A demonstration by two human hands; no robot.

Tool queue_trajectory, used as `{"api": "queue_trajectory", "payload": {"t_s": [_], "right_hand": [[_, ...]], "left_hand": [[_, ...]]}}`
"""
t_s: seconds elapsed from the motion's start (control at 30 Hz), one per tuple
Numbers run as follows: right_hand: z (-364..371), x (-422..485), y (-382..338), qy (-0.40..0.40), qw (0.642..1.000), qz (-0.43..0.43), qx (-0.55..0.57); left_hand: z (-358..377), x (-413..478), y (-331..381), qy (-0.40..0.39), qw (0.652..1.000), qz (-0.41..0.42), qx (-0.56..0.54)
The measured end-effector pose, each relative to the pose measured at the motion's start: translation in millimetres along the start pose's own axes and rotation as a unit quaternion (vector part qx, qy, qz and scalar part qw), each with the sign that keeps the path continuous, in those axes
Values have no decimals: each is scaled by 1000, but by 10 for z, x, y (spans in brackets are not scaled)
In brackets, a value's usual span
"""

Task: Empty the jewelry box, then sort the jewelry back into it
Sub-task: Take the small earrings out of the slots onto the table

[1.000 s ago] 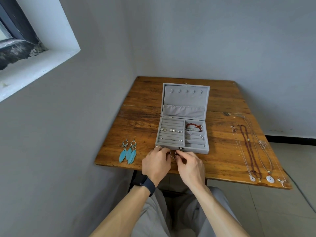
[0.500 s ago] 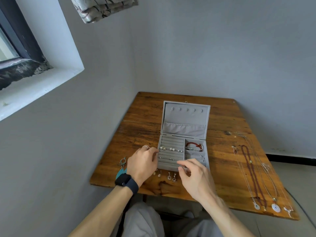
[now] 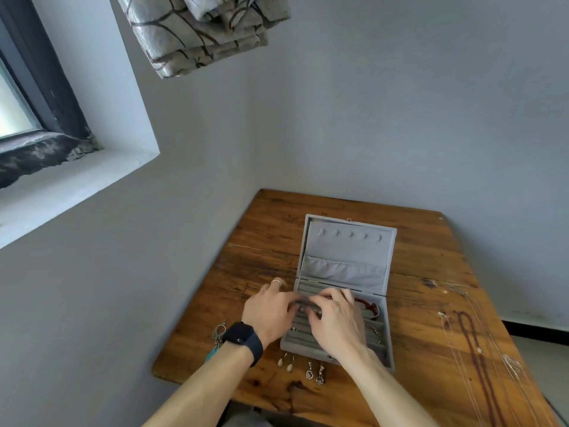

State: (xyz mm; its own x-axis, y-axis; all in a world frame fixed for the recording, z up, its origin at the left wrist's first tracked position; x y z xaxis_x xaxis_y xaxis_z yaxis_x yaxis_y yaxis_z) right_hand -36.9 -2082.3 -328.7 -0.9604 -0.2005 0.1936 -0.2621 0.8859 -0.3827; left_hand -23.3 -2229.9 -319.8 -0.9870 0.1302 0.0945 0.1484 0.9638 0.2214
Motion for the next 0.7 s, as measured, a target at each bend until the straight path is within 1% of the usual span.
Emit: {"api": "queue_trajectory", "payload": {"t_s": [0.1,0.27,0.43,0.47,0.6,0.7], "right_hand": [[72,54,-14,17,1000,-4,-12],[145,64,-17,26,1000,-5,-12],[87,102,-38,-36,999,33,22],[50,100,-39,-39,998,43,31],[-204,-97,69,19,987,78,137],[-405,-494,227,52,956,80,276]], "left_hand": [[32,21,-25,0,1000,-2,13],[49,36,-14,16,1000,-10,-13],[39,13,-50,18,995,-38,-95],[11,-6,-58,23,992,-47,-113],[-141,-191,-59,78,975,-65,-199],[-148,-437,8,103,957,-61,-266]]}}
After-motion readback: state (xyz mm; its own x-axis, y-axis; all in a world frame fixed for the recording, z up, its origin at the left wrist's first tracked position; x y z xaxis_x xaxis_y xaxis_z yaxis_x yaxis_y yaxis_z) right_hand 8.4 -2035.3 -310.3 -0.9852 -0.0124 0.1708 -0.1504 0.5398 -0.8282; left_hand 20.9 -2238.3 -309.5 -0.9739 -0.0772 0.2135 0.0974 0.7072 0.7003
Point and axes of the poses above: each hand's wrist, its own x-axis towards the middle knuckle, its own z-axis out of the palm, y = z × x, the point moved 5 cm from there along x, towards the middle knuckle, and after that the axes turned 5 degrees about z, right-handed, at the moved point
